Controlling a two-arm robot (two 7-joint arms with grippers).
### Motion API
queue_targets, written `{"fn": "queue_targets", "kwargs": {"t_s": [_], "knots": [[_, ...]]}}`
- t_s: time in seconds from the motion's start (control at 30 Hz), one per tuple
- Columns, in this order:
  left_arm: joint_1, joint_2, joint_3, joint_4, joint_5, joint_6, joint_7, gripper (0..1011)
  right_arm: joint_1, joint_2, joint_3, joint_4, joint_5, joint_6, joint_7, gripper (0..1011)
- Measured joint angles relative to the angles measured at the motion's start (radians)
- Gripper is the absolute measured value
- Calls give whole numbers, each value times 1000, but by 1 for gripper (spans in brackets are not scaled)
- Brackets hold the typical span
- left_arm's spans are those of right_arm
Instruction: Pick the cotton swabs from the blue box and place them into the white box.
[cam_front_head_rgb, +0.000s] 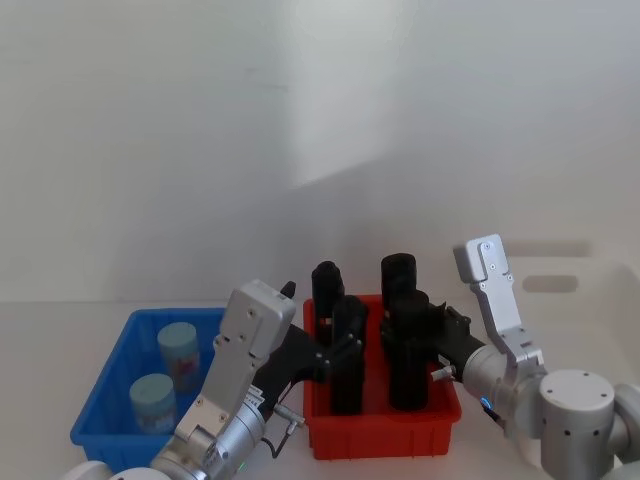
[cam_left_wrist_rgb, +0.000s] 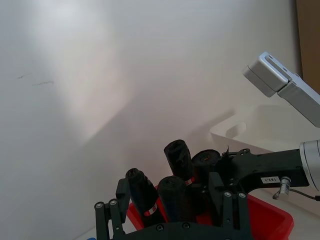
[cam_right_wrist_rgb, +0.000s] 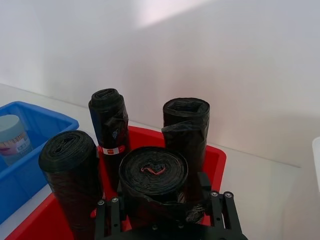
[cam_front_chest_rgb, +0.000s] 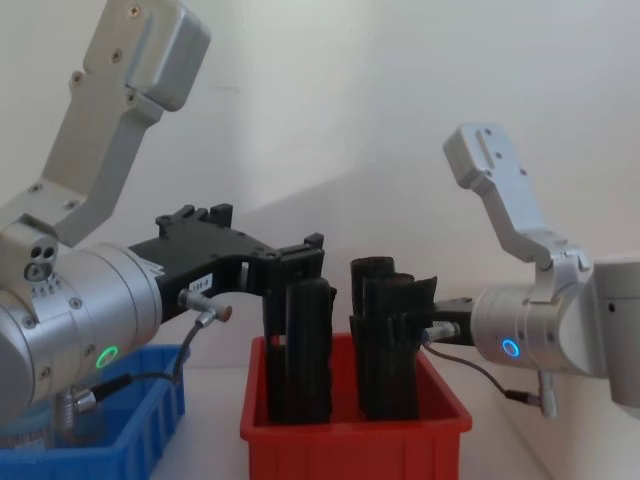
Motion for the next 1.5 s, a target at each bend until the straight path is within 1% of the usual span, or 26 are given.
{"fn": "queue_targets", "kwargs": {"t_s": [0.03, 0.1, 0.13, 0.27, 0.3, 0.4, 0.6, 0.77, 0.97, 1.0, 1.07, 1.17, 1.23, 1.27, 1.33, 1.37, 1.5], "knots": [[0, 0, 0, 0, 0, 0, 0, 999, 1, -1, 0, 2, 0, -1, 0, 827], [0, 0, 0, 0, 0, 0, 0, 1000, 4, -2, 0, 7, 1, -3, -1, 791], [0, 0, 0, 0, 0, 0, 0, 1000, 6, -3, 0, 11, 1, -4, -2, 733], [0, 0, 0, 0, 0, 0, 0, 1000, 10, -6, -1, 18, 2, -8, -3, 636], [0, 0, 0, 0, 0, 0, 0, 1000, 12, -6, -1, 21, 2, -9, -4, 578], [0, 0, 0, 0, 0, 0, 0, 1000, 14, -7, -1, 25, 3, -10, -4, 538], [0, 0, 0, 0, 0, 0, 0, 1000, 16, -8, -1, 29, 3, -12, -4, 517], [0, 0, 0, 0, 0, 0, 0, 999, 4, -2, 0, -1, 0, -14, -6, 512], [0, 0, 0, 0, 0, 0, 0, 1000, -23, 11, 0, -70, -9, -16, -11, 512], [0, 0, 0, 0, 0, 0, 0, 1000, -33, 16, 1, -98, -12, -17, -14, 512], [0, 0, 0, 0, 0, 0, 0, 1000, -43, 21, 1, -124, -15, -17, -17, 512], [0, 0, 0, 0, 0, 0, 0, 1000, -69, 37, 4, -198, -22, -17, -27, 512], [0, 0, 0, 0, 0, 0, 0, 1000, -81, 44, 5, -233, -26, -16, -33, 512], [0, 0, 0, 0, 0, 0, 0, 1000, -93, 51, 7, -264, -29, -16, -40, 512], [0, 0, 0, 0, 0, 0, 0, 1000, -104, 59, 9, -296, -33, -14, -47, 512], [0, 0, 0, 0, 0, 0, 0, 1000, -117, 66, 12, -329, -38, -12, -57, 512], [0, 0, 0, 0, 0, 0, 0, 1000, -140, 87, 20, -400, -49, -6, -78, 512]]}}
